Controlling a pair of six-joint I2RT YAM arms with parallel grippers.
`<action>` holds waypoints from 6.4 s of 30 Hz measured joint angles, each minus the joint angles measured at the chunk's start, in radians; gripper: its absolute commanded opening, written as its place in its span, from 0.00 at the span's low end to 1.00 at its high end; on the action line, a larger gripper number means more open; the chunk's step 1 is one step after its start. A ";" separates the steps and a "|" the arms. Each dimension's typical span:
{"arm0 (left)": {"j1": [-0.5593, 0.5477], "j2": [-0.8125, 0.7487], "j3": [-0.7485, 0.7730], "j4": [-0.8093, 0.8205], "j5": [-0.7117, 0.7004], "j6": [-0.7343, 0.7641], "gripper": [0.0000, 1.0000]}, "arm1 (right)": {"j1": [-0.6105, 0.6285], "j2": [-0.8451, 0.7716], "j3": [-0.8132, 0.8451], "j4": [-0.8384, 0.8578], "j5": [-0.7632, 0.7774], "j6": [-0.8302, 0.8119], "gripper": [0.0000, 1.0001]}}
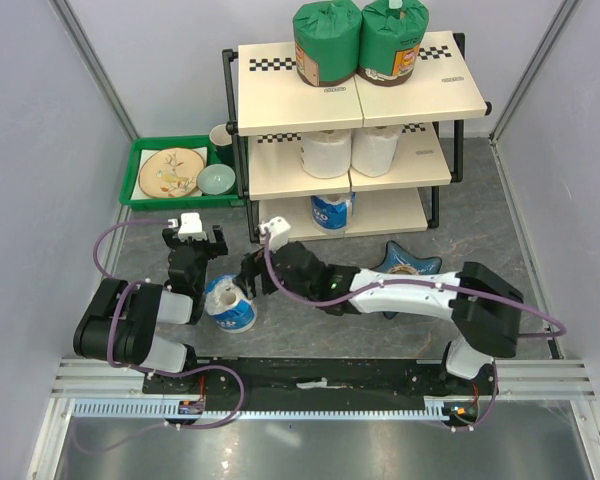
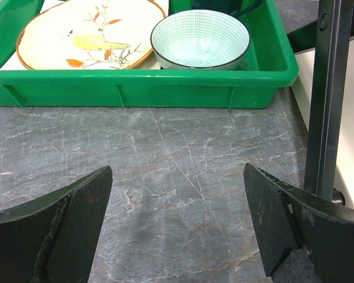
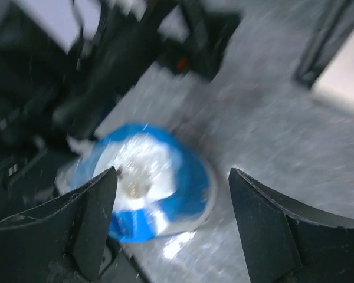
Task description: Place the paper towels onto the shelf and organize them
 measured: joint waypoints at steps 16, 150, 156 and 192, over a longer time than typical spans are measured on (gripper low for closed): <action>0.000 0.000 0.000 0.000 0.000 0.000 0.99 | 0.081 0.170 0.097 -0.170 -0.053 0.069 0.85; 0.003 0.000 0.000 0.000 0.000 0.000 0.99 | -0.750 -0.433 -0.336 -0.240 0.166 0.159 0.12; 0.003 0.000 0.000 0.000 0.000 0.000 0.99 | -0.759 -0.388 -0.336 -0.153 0.162 0.152 0.12; 0.003 0.000 0.000 0.000 0.000 0.000 0.99 | -0.785 -0.176 -0.304 0.041 0.127 0.125 0.60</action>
